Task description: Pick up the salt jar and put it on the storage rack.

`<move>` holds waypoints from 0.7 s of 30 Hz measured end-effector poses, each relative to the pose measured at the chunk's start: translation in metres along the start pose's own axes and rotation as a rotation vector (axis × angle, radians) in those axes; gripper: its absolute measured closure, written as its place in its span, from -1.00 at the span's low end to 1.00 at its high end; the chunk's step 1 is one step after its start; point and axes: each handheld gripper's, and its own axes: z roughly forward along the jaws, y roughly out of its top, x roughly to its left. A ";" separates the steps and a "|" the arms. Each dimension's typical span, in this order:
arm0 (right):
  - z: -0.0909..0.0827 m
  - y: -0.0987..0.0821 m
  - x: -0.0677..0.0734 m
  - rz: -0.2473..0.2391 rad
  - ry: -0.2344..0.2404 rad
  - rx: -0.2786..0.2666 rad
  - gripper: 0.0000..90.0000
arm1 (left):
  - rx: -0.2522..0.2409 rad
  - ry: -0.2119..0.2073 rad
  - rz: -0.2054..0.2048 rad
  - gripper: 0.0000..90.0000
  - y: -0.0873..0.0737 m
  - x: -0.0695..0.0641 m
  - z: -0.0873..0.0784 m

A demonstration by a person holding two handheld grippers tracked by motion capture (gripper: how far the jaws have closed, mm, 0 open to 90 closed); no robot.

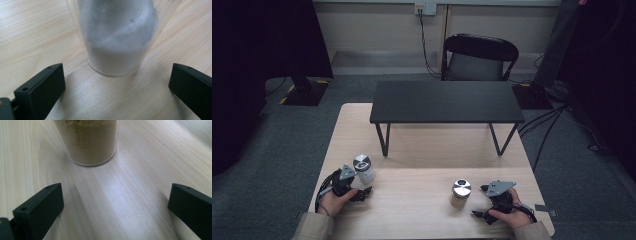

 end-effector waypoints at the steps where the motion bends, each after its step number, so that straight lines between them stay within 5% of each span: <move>1: 0.000 0.000 0.000 0.000 0.000 0.000 -1.00 | 0.000 0.000 0.000 -1.00 0.000 0.000 0.000; 21: 0.000 0.000 0.000 0.000 0.000 0.000 -1.00 | -0.013 -0.008 -0.022 -0.98 -0.002 0.003 -0.002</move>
